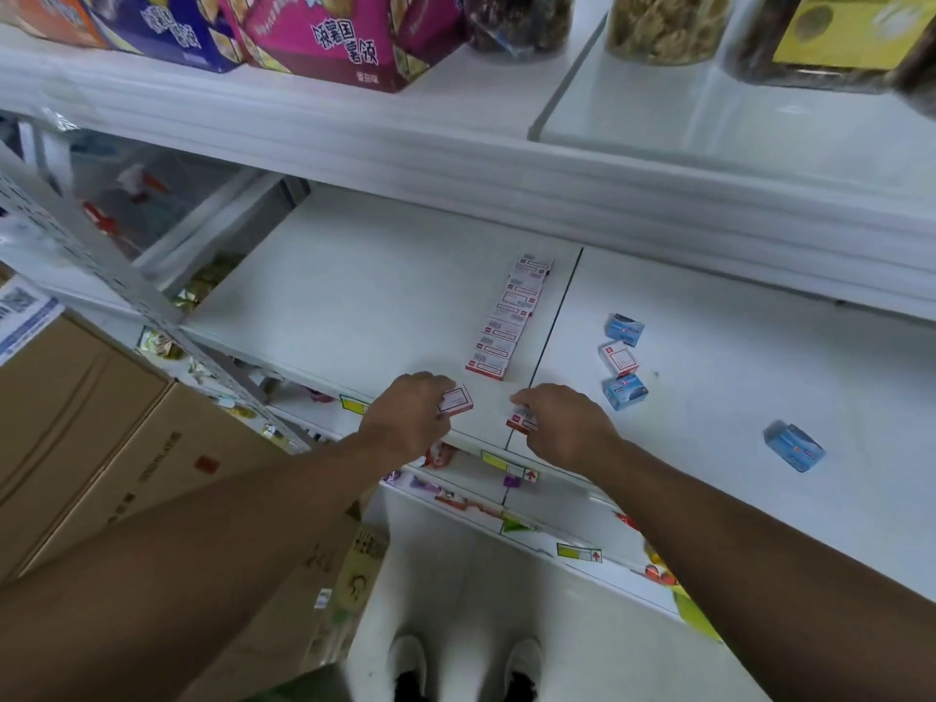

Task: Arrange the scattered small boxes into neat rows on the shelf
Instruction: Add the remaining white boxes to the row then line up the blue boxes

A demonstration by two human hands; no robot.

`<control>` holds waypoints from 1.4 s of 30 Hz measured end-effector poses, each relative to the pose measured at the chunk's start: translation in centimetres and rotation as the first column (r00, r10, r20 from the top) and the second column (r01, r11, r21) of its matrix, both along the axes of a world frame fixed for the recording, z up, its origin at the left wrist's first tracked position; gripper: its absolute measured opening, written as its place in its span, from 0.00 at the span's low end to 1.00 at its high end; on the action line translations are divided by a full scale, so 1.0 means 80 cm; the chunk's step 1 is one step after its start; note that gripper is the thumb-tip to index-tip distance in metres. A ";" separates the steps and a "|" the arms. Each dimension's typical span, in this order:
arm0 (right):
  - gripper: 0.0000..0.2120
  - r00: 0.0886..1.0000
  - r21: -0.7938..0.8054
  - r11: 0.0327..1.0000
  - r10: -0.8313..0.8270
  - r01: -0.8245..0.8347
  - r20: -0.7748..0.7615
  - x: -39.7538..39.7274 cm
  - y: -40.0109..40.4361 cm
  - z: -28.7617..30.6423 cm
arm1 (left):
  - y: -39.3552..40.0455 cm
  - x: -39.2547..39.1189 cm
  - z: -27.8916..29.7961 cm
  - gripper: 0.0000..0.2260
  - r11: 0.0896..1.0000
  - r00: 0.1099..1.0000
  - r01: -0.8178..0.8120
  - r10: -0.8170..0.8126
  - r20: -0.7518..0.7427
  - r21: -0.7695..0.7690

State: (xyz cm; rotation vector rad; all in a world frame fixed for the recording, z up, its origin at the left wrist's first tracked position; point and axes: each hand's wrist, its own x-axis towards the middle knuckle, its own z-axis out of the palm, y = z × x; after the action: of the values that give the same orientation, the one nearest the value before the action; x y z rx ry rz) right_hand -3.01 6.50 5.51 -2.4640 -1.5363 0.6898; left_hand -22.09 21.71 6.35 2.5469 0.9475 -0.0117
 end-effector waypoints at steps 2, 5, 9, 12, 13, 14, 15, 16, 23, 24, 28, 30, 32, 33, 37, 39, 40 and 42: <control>0.31 1.000 0.000 1.000 -0.010 0.010 -0.002 0.001 0.001 -0.003 | 0.006 0.009 -0.006 0.18 1.000 1.000 0.018 -0.018 -0.015 0.007; 0.31 0.999 0.004 0.999 -0.033 0.033 -0.002 0.000 0.001 -0.009 | 0.015 0.022 -0.016 0.21 1.000 0.998 0.024 -0.023 -0.055 0.008; 0.30 0.997 0.009 0.997 -0.076 0.076 0.011 -0.006 0.000 -0.014 | 0.029 0.037 -0.032 0.24 0.998 0.997 0.068 -0.068 -0.049 0.004; 0.30 0.994 0.006 0.994 -0.108 0.107 0.018 -0.012 0.002 -0.020 | 0.040 0.049 -0.043 0.24 0.996 0.996 0.093 -0.093 -0.017 0.001; 0.30 0.993 0.002 0.993 -0.119 0.119 0.019 -0.015 0.003 -0.023 | 0.043 0.054 -0.046 0.24 0.995 0.995 0.103 -0.103 -0.009 -0.009; 0.30 0.992 -0.005 0.992 -0.128 0.128 0.020 -0.018 0.004 -0.026 | 0.046 0.058 -0.049 0.23 0.992 0.992 0.122 -0.122 -0.001 -0.019; 0.30 0.991 -0.015 0.991 -0.133 0.133 0.021 -0.020 0.005 -0.028 | 0.048 0.062 -0.054 0.23 0.989 0.990 0.144 -0.144 0.003 -0.032; 0.30 0.991 -0.020 0.991 -0.132 0.132 0.023 -0.023 0.006 -0.030 | 0.051 0.065 -0.059 0.22 0.986 0.987 0.163 -0.163 0.010 -0.044; 0.28 0.990 -0.006 0.991 -0.136 0.136 0.048 -0.041 0.019 -0.039 | 0.071 0.069 -0.092 0.23 0.968 0.966 0.251 -0.250 0.060 -0.017; 0.28 0.989 -0.002 0.990 -0.142 0.142 0.047 -0.044 0.022 -0.040 | 0.073 0.068 -0.095 0.23 0.966 0.964 0.257 -0.256 0.071 -0.006; 0.30 0.986 -0.015 0.987 -0.162 0.163 0.035 -0.052 0.034 -0.042 | 0.079 0.061 -0.099 0.23 0.952 0.942 0.306 -0.307 0.137 0.029; 0.31 0.986 -0.020 0.987 -0.160 0.161 0.036 -0.057 0.042 -0.043 | 0.084 0.053 -0.096 0.21 0.951 0.933 0.303 -0.309 0.186 0.063; 0.31 0.988 -0.007 0.989 -0.147 0.148 0.048 -0.063 0.049 -0.043 | 0.088 0.043 -0.095 0.18 0.958 0.931 0.274 -0.287 0.224 0.088; 0.30 0.989 0.001 0.990 -0.139 0.139 0.051 -0.067 0.053 -0.043 | 0.090 0.036 -0.095 0.18 0.962 0.935 0.259 -0.273 0.226 0.089; 0.30 0.993 0.023 0.994 -0.112 0.111 0.040 -0.083 0.071 -0.046 | 0.102 0.002 -0.106 0.15 0.978 0.956 0.197 -0.206 0.209 0.063; 0.30 0.995 0.026 0.996 -0.089 0.088 0.051 -0.089 0.080 -0.049 | 0.108 -0.013 -0.113 0.15 0.986 0.965 0.166 -0.169 0.202 0.033; 0.31 0.995 0.023 0.997 -0.080 0.079 0.059 -0.092 0.084 -0.052 | 0.109 -0.019 -0.117 0.15 0.988 0.968 0.153 -0.154 0.201 0.018; 0.31 0.994 0.020 0.997 -0.075 0.073 0.076 -0.097 0.087 -0.056 | 0.108 -0.028 -0.123 0.15 0.990 0.970 0.143 -0.141 0.198 0.003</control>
State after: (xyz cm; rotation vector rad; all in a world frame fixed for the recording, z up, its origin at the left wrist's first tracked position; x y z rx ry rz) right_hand -10.73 13.45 1.00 -2.5478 -1.4610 0.5740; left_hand -24.29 30.38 -3.48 2.5434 0.6862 0.1904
